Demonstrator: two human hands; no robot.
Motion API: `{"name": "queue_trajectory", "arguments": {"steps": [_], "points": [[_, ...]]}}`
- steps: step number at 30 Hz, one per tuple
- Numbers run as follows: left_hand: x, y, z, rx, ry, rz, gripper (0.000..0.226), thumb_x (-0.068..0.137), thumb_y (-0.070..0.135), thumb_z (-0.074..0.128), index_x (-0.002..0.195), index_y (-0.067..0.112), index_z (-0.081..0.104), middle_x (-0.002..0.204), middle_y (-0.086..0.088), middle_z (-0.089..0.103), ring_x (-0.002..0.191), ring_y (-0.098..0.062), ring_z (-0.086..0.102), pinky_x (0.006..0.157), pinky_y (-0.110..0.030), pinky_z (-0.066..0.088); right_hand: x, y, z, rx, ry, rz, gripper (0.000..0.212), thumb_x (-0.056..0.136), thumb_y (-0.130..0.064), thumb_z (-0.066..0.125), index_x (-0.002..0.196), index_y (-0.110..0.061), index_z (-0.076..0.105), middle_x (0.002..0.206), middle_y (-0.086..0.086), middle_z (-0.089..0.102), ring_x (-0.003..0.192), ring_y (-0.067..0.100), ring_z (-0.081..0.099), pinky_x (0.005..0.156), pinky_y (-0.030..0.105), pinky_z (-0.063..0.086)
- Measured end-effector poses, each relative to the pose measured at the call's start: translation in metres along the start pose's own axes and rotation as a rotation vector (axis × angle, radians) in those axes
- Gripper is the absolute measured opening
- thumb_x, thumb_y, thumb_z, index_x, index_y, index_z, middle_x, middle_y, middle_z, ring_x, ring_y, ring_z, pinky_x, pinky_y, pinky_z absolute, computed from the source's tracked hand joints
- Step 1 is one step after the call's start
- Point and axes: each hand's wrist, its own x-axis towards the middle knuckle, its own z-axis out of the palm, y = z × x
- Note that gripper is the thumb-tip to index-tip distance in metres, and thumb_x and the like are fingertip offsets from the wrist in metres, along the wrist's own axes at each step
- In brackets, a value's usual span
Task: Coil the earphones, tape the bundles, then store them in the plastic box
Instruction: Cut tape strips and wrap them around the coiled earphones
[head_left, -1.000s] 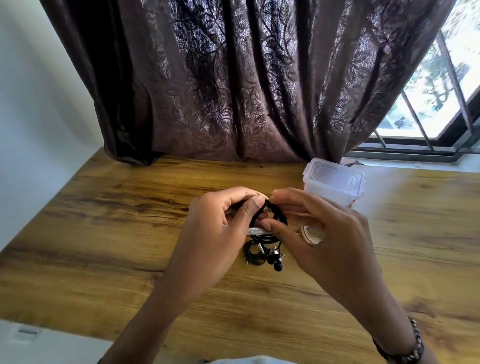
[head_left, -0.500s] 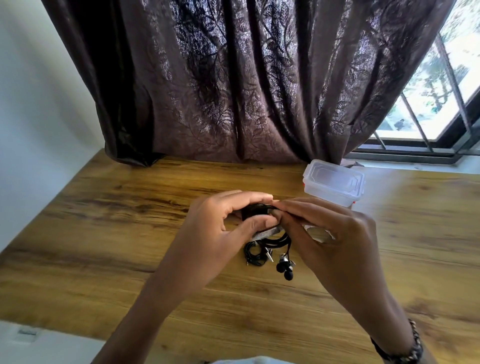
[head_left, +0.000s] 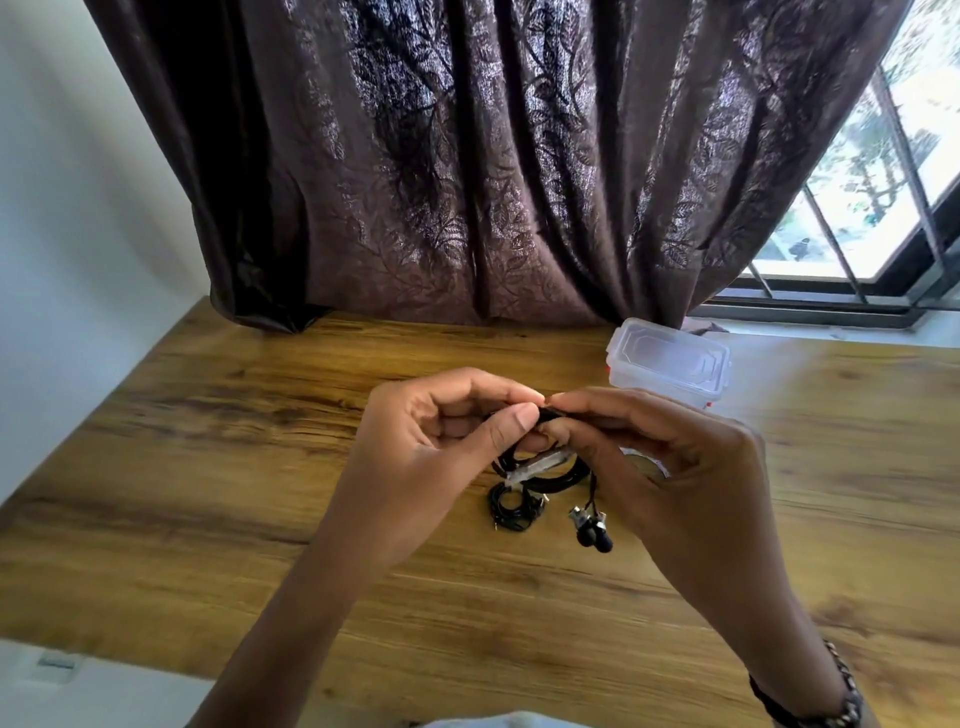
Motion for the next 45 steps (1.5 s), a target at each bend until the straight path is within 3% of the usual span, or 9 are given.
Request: {"name": "queue_trajectory", "arguments": {"steps": [4, 11, 16, 22, 27, 30, 37, 40, 45], "points": [[0.001, 0.003, -0.002, -0.121, 0.0, -0.078, 0.019, 0.071, 0.01, 0.07, 0.09, 0.007, 0.073, 0.083, -0.006, 0.076, 0.077, -0.014, 0.073, 0.068, -0.016, 0.054, 0.0, -0.001, 0.001, 0.075, -0.001, 0.033, 0.02, 0.078, -0.02, 0.076, 0.097, -0.019, 0.074, 0.094, -0.009, 0.075, 0.086, 0.005, 0.072, 0.076, 0.026, 0.059], [0.001, 0.003, -0.002, -0.131, 0.08, -0.133, 0.018, 0.064, 0.012, 0.073, 0.082, 0.013, 0.075, 0.074, -0.007, 0.075, 0.07, -0.016, 0.073, 0.066, -0.018, 0.055, 0.002, -0.004, -0.003, 0.017, -0.078, -0.043, 0.03, 0.076, -0.034, 0.076, 0.102, -0.02, 0.072, 0.098, -0.011, 0.073, 0.087, 0.005, 0.071, 0.077, 0.027, 0.059], [0.003, 0.006, 0.0, -0.114, 0.089, -0.127, 0.018, 0.062, 0.013, 0.074, 0.08, 0.012, 0.076, 0.073, -0.006, 0.075, 0.069, -0.015, 0.073, 0.064, -0.018, 0.055, 0.002, -0.006, -0.004, -0.197, -0.043, -0.179, 0.028, 0.079, -0.029, 0.075, 0.103, -0.014, 0.074, 0.1, -0.009, 0.071, 0.092, -0.002, 0.067, 0.081, 0.011, 0.051], [0.002, 0.008, -0.002, -0.144, 0.072, -0.18, 0.017, 0.062, 0.013, 0.073, 0.078, 0.008, 0.076, 0.074, -0.012, 0.075, 0.07, -0.022, 0.073, 0.063, -0.027, 0.059, 0.003, -0.004, -0.006, -0.357, -0.075, -0.373, 0.015, 0.087, -0.01, 0.07, 0.101, -0.009, 0.075, 0.101, 0.001, 0.072, 0.087, 0.008, 0.068, 0.07, 0.022, 0.055], [0.002, 0.01, -0.002, -0.184, 0.078, -0.214, 0.015, 0.061, 0.011, 0.072, 0.075, 0.006, 0.076, 0.072, -0.012, 0.074, 0.066, -0.019, 0.073, 0.058, -0.021, 0.055, 0.001, -0.001, -0.007, -0.492, -0.128, -0.519, 0.02, 0.097, -0.011, 0.056, 0.105, -0.004, 0.073, 0.109, 0.009, 0.069, 0.095, 0.017, 0.066, 0.073, 0.03, 0.055], [0.003, 0.01, -0.002, -0.186, 0.101, -0.213, 0.014, 0.061, 0.01, 0.073, 0.074, 0.007, 0.076, 0.071, -0.011, 0.074, 0.063, -0.017, 0.072, 0.057, -0.021, 0.055, 0.003, -0.001, -0.004, -0.518, -0.072, -0.587, 0.025, 0.101, -0.014, 0.052, 0.099, -0.003, 0.074, 0.104, 0.008, 0.071, 0.096, 0.018, 0.067, 0.071, 0.03, 0.055], [0.001, 0.004, 0.004, -0.131, 0.192, -0.137, 0.012, 0.066, 0.007, 0.075, 0.077, 0.01, 0.076, 0.071, -0.006, 0.075, 0.067, -0.016, 0.073, 0.062, -0.02, 0.057, 0.009, 0.012, 0.008, -0.729, 0.119, -0.783, 0.014, 0.092, -0.008, 0.064, 0.088, -0.002, 0.076, 0.084, 0.008, 0.07, 0.085, 0.02, 0.055, 0.066, 0.032, 0.049], [0.002, -0.001, 0.009, -0.13, 0.246, -0.117, 0.011, 0.071, 0.002, 0.075, 0.079, 0.009, 0.076, 0.071, -0.007, 0.075, 0.068, -0.016, 0.073, 0.063, -0.022, 0.057, 0.007, 0.026, 0.013, -0.745, 0.184, -0.831, 0.007, 0.087, -0.004, 0.07, 0.086, 0.0, 0.076, 0.086, 0.008, 0.064, 0.081, 0.02, 0.054, 0.065, 0.03, 0.05], [0.001, -0.009, 0.014, -0.125, 0.287, -0.089, 0.012, 0.071, 0.001, 0.076, 0.079, 0.011, 0.076, 0.073, -0.004, 0.075, 0.071, -0.016, 0.073, 0.065, -0.021, 0.057, 0.005, 0.042, 0.017, -0.743, 0.218, -0.851, 0.009, 0.085, -0.004, 0.072, 0.091, 0.002, 0.075, 0.096, 0.01, 0.056, 0.083, 0.023, 0.056, 0.078, 0.028, 0.05]]}}
